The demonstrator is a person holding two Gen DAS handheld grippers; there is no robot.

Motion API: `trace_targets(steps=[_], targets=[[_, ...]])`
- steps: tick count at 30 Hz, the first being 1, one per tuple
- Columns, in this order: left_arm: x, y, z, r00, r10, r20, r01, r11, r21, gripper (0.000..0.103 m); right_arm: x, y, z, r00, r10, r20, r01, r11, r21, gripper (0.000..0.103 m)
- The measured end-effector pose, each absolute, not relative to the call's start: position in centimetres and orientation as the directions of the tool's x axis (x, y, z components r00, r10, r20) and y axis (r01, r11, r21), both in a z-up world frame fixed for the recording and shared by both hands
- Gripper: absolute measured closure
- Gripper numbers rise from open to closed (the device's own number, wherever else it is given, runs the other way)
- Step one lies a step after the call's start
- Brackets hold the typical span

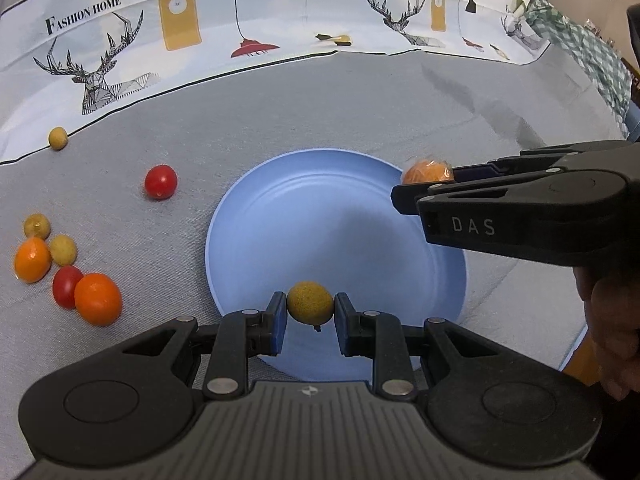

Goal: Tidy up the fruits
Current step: 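Carry the orange in the right gripper and the plum in the left gripper over the blue plate, then open the right gripper to drop the orange while the left gripper releases the plum onto the plate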

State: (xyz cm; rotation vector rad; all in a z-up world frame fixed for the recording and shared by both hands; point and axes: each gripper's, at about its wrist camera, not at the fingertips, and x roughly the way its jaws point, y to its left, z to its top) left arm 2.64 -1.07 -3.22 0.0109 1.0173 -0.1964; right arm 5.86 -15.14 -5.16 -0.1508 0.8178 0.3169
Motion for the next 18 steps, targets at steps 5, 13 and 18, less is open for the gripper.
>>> trace_targets(steps=[5, 13, 18], targets=[[2.74, -1.15, -3.24, 0.509, -0.155, -0.846, 0.17, 0.982, -0.078, 0.075, 5.95, -15.06, -5.34, 0.636, 0.221, -0.74, -0.338, 0.941, -0.01, 0.064], [2.63, -1.19, -3.25, 0.513, -0.159, -0.844, 0.169, 0.982, -0.083, 0.075, 6.08, -14.93, -5.6, 0.631, 0.219, -0.745, -0.343, 0.939, -0.015, 0.063], [2.62, -1.05, -3.24, 0.511, -0.174, -0.842, 0.172, 0.98, -0.098, 0.074, 6.16, -15.01, -5.59, 0.632, 0.213, -0.746, -0.338, 0.941, -0.018, 0.063]])
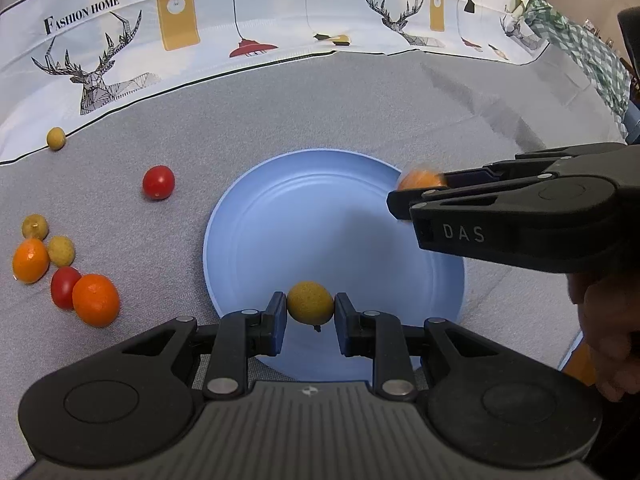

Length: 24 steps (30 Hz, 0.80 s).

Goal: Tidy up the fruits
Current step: 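Open the right gripper to drop the orange while the left gripper releases the plum onto the plate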

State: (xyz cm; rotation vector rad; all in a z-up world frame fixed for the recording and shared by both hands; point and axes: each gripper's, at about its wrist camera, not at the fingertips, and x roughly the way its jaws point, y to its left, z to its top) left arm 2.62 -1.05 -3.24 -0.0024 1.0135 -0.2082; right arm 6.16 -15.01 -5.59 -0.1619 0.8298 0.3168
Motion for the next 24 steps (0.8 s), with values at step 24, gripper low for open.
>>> trace_targets(steps=[24], targets=[[2.65, -0.76, -3.0, 0.516, -0.176, -0.838, 0.164, 0.981, -0.105, 0.074, 5.98, -15.04, -5.62, 0.655, 0.193, -0.73, -0.315, 0.948, -0.032, 0.05]])
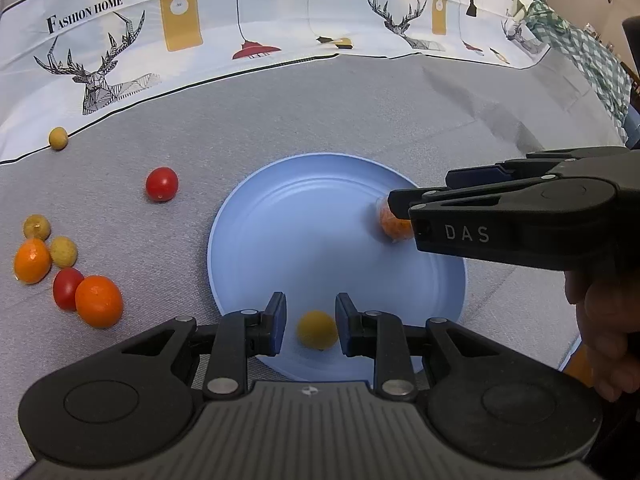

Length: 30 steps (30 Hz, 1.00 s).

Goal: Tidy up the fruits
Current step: 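Open the right gripper to drop the orange while the left gripper releases the plum onto the plate, then grasp a bagged orange with the left gripper while the right gripper grasps a red tomato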

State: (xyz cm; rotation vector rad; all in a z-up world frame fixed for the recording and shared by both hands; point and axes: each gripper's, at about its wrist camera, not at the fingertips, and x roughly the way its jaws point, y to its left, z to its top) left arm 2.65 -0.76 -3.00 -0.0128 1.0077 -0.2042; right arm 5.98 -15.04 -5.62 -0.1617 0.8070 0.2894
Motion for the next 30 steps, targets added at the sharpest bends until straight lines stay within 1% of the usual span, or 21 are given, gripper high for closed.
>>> trace_targets(steps=[8, 16, 30], targets=[[2.8, -0.5, -2.9, 0.519, -0.175, -0.837, 0.161, 0.981, -0.105, 0.074, 6.0, -15.0, -5.6, 0.657, 0.192, -0.729, -0.315, 0.949, -0.033, 0.05], [3.4, 1.3, -2.1, 0.541, -0.159, -0.826, 0.116, 0.987, -0.115, 0.074, 5.9, -14.7, -5.3, 0.667, 0.189, -0.721, -0.305, 0.952, -0.033, 0.05], [4.9, 9.1, 0.1, 0.592, -0.102, -0.799, -0.1, 0.975, -0.198, 0.074, 6.1, -13.3, -4.2, 0.729, 0.219, -0.648, -0.272, 0.962, 0.019, 0.05]])
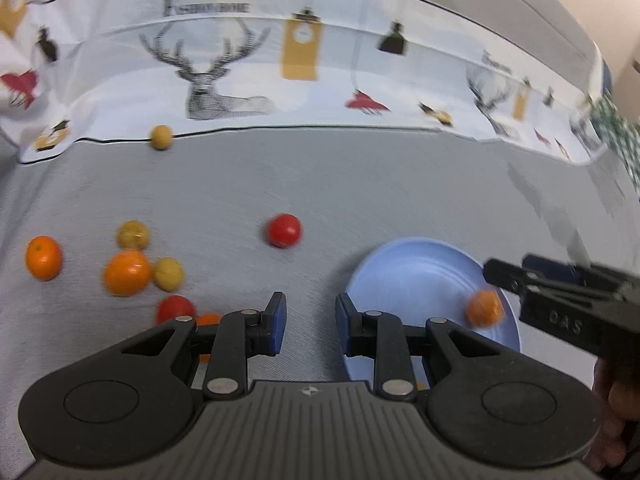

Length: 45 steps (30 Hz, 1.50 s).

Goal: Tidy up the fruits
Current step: 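Grasp a bagged orange with the left gripper while the right gripper grasps a red tomato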

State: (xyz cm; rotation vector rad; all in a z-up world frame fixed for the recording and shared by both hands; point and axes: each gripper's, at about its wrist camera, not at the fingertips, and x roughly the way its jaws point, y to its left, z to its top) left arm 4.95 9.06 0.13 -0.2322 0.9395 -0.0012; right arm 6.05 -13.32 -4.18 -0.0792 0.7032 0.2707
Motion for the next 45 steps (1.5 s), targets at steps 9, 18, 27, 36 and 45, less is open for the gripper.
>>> trace_targets(steps=[9, 18, 27, 36, 45], targets=[[5.0, 17.6, 0.5, 0.587, -0.032, -0.809, -0.386, 0.867, -0.315, 0.069, 6.3, -11.1, -3.4, 0.756, 0.293, -0.586, -0.284, 0.953, 0.11, 0.05], [4.0, 24.3, -1.8, 0.523, -0.053, -0.851, -0.622, 0.658, -0.424, 0.037, 7.4, -7.2, -3.6, 0.713, 0.395, -0.579, -0.319, 0.918, 0.235, 0.05], [5.0, 25.5, -2.8, 0.507, -0.065, -0.859, -0.645, 0.633, -0.429, 0.032, 9.2, -3.0, -5.0, 0.656, 0.439, -0.614, -0.315, 0.899, 0.305, 0.045], [6.7, 25.1, -3.7, 0.488, -0.067, -0.87, -0.634, 0.658, -0.406, 0.032, 11.9, -0.1, -7.1, 0.641, 0.387, -0.663, -0.268, 0.922, 0.278, 0.045], [8.0, 24.2, -4.4, 0.466, -0.047, -0.884, -0.624, 0.691, -0.365, 0.038, 14.1, 1.7, -9.5, 0.624, 0.309, -0.718, -0.225, 0.951, 0.214, 0.045]])
